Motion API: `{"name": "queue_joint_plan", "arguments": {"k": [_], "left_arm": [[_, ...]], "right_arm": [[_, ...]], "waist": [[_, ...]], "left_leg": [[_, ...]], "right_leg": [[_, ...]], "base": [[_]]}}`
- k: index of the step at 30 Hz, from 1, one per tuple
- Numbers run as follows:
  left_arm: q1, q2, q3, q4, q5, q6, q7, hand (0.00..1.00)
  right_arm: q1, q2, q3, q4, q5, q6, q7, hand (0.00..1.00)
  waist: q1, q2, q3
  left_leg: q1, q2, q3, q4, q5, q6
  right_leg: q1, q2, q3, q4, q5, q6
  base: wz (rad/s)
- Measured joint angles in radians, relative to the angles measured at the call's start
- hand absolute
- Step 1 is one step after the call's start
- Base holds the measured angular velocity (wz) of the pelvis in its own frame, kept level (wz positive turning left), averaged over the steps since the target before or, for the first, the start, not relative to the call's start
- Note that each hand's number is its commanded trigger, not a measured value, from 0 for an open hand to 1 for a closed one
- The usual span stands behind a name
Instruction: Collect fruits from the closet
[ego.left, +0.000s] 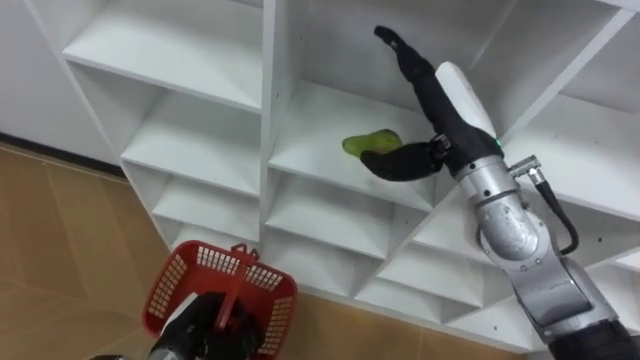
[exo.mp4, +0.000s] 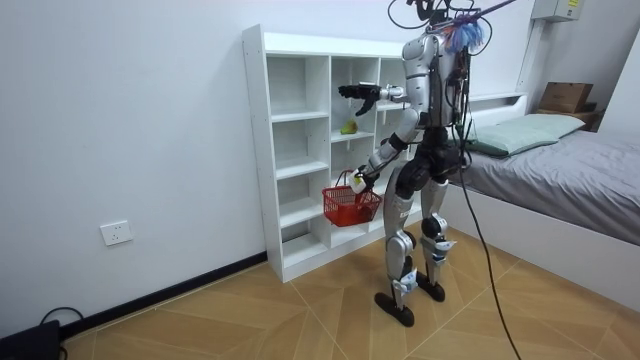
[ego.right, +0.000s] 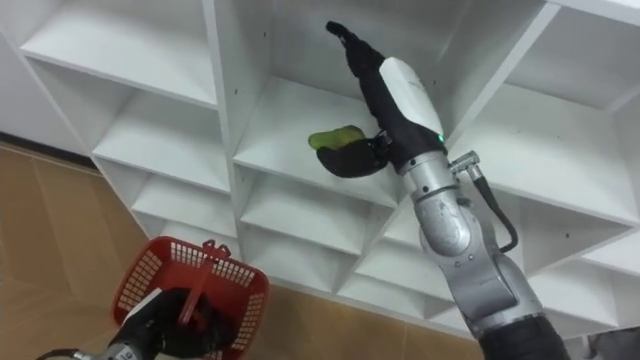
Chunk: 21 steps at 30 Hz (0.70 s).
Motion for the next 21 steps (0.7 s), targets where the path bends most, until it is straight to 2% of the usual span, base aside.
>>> {"name": "queue_joint_plan", "arguments": {"k": [3, 7, 14, 21], "left_arm": [[-0.003, 0.006, 0.005, -0.003, 0.022, 0.000, -0.018, 1.00], [-0.008, 0.010, 0.011, -0.010, 0.036, 0.006, -0.026, 1.00], [-0.010, 0.023, 0.021, -0.031, 0.040, 0.019, -0.038, 1.00], [-0.011, 0.025, 0.022, -0.031, 0.042, 0.021, -0.040, 1.00]], "right_arm": [[-0.034, -0.017, -0.006, 0.062, 0.001, 0.001, -0.017, 0.00], [-0.062, -0.041, -0.006, 0.104, 0.005, 0.001, -0.034, 0.00], [-0.149, -0.042, -0.005, 0.233, 0.019, 0.003, -0.035, 0.00], [-0.209, -0.043, -0.005, 0.350, 0.059, 0.010, -0.004, 0.00]], "waist": [[0.002, -0.001, -0.0008], [0.006, -0.005, -0.0029], [0.012, -0.031, -0.0084], [0.021, -0.046, -0.0037]], "left_leg": [[-0.014, -0.001, -0.015, 0.002, 0.001, -0.002], [-0.023, -0.002, -0.019, 0.011, 0.004, -0.004], [-0.025, -0.002, -0.014, 0.010, 0.006, -0.001], [-0.032, -0.006, -0.015, 0.009, 0.008, 0.002]], "right_leg": [[-0.004, -0.001, -0.021, 0.000, 0.000, 0.000], [-0.009, 0.000, -0.022, 0.000, 0.000, 0.000], [-0.013, -0.003, -0.021, 0.001, 0.000, 0.000], [-0.019, -0.007, -0.022, 0.001, 0.000, 0.000]], "base": [[0.17], [0.04], [0.00], [0.02]]}}
